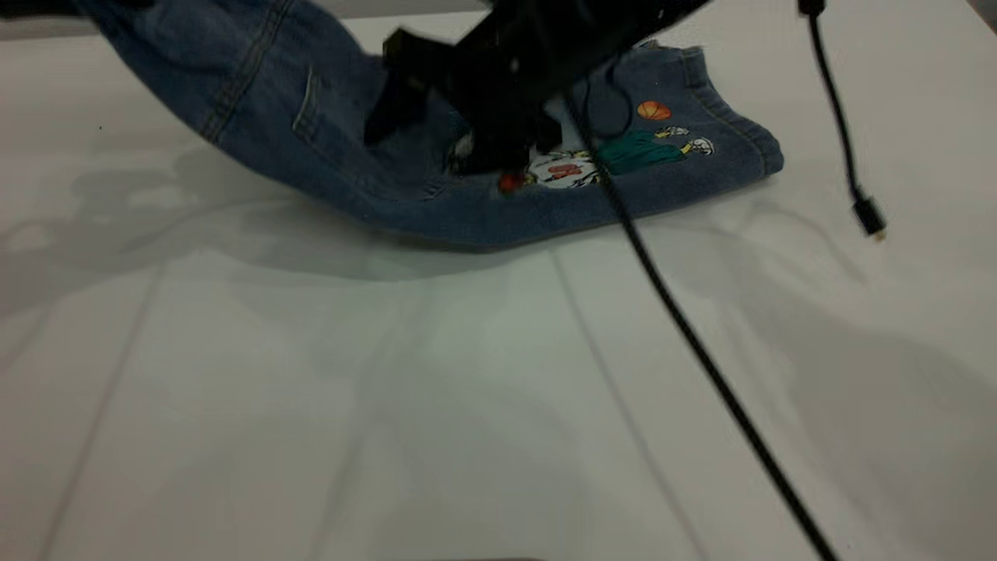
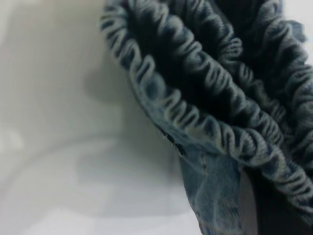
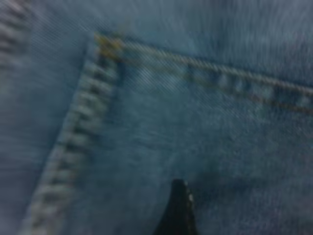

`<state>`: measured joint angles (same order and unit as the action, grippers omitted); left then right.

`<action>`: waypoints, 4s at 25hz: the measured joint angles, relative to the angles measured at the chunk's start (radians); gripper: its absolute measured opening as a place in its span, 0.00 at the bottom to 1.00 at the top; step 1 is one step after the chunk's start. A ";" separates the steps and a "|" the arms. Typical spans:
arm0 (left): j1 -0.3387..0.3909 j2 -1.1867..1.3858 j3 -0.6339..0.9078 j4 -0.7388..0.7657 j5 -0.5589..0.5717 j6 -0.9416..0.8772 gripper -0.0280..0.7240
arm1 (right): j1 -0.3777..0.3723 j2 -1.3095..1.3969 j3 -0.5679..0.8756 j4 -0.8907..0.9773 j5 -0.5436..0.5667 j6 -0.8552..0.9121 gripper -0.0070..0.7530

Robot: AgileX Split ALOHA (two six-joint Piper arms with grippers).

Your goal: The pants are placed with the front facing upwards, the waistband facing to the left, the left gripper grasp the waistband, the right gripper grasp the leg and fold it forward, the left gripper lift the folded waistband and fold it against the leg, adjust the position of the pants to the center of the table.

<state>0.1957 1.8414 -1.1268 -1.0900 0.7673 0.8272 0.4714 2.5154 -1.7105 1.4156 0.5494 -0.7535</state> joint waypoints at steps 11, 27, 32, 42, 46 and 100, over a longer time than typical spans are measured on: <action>-0.046 -0.126 0.003 0.031 0.043 0.000 0.16 | 0.047 0.011 -0.067 -0.049 0.089 -0.007 0.71; -0.199 -0.126 0.004 0.041 -0.017 0.000 0.16 | -0.060 0.009 -0.073 -0.415 0.223 0.173 0.71; -0.319 -0.126 0.004 0.040 -0.107 0.001 0.16 | -0.065 -0.007 -0.075 -0.433 0.247 0.169 0.71; -0.406 -0.126 0.004 -0.009 -0.176 0.002 0.16 | -0.288 -0.152 -0.078 -0.495 0.280 0.166 0.71; -0.449 -0.126 0.004 -0.013 -0.248 0.002 0.16 | -0.371 -0.195 -0.078 -0.507 0.324 0.166 0.71; -0.343 -0.307 -0.268 0.178 -0.147 0.003 0.82 | -0.231 -0.477 -0.080 -0.626 0.513 0.281 0.71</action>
<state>-0.1476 1.5339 -1.3946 -0.9118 0.6204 0.8298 0.2405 2.0381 -1.7907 0.7896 1.0623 -0.4724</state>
